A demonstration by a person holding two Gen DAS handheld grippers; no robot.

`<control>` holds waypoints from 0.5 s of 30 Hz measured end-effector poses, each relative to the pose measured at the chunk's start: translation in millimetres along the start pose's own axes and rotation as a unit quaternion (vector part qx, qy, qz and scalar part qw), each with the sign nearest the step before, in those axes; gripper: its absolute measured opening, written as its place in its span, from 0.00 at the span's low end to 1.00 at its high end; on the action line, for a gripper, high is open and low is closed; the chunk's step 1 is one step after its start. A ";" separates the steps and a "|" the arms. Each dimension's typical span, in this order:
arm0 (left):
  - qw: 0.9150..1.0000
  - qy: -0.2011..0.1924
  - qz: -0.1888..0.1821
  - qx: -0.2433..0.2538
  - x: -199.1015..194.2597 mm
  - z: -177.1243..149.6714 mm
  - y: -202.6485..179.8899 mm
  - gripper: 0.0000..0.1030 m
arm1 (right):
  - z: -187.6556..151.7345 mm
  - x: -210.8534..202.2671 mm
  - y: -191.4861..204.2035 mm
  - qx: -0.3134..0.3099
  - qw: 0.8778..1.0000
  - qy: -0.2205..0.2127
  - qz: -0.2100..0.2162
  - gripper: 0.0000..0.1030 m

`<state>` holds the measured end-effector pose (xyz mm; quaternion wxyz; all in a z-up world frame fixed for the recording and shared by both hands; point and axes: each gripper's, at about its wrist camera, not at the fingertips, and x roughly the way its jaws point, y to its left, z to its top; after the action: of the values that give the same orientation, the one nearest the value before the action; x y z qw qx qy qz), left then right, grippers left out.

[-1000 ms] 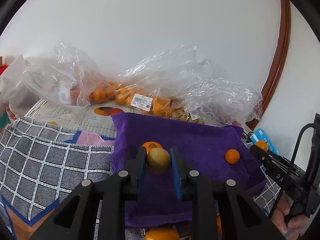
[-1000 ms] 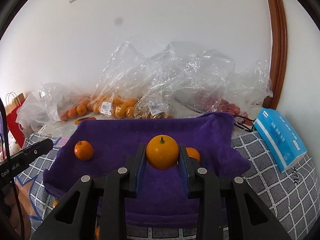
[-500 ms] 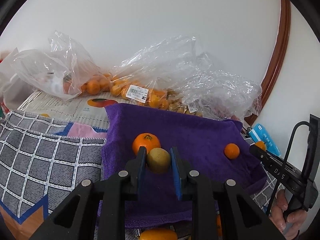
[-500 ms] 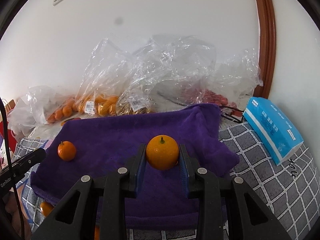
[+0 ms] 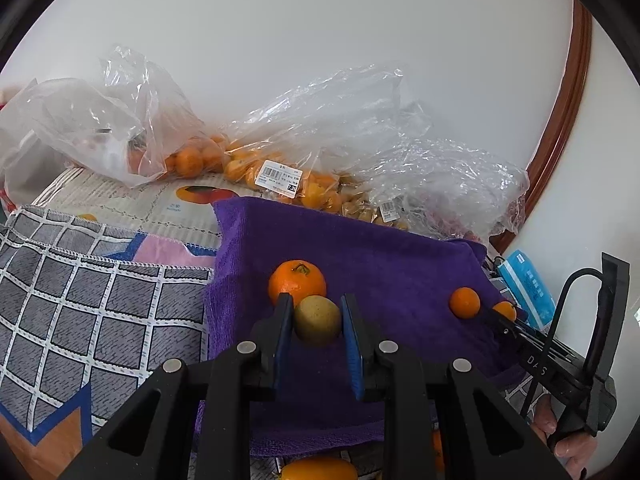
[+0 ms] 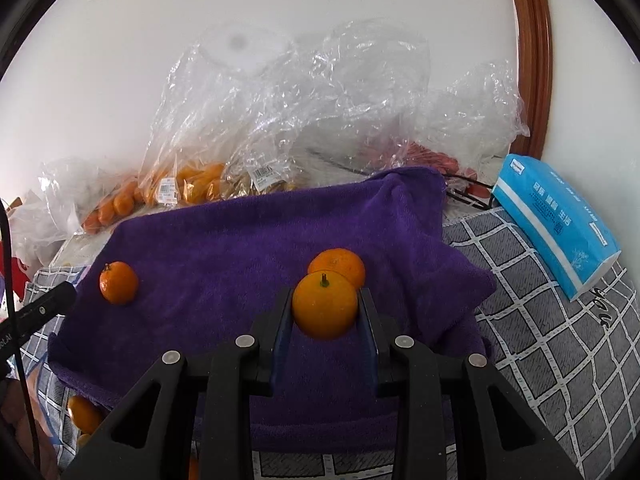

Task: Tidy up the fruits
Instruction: 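Lower the orange with the right gripper and open it while the left gripper releases the yellow-green fruit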

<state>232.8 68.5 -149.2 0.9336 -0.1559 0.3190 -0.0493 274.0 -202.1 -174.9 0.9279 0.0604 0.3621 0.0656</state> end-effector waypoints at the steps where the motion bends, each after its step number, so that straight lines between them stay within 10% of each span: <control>1: 1.000 0.001 0.000 0.000 0.2 -0.2 -0.2 0.22 | -0.2 0.1 0.5 -0.001 1.000 0.000 0.000 0.30; 15: 1.000 0.011 -0.008 0.001 5.0 -2.5 1.1 0.22 | -3.2 7.7 5.7 -0.011 1.000 0.024 -0.003 0.30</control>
<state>235.3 67.9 -154.3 0.9298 -0.1570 0.3276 -0.0585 276.9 -195.0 -181.5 0.9198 0.0471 0.3835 0.0683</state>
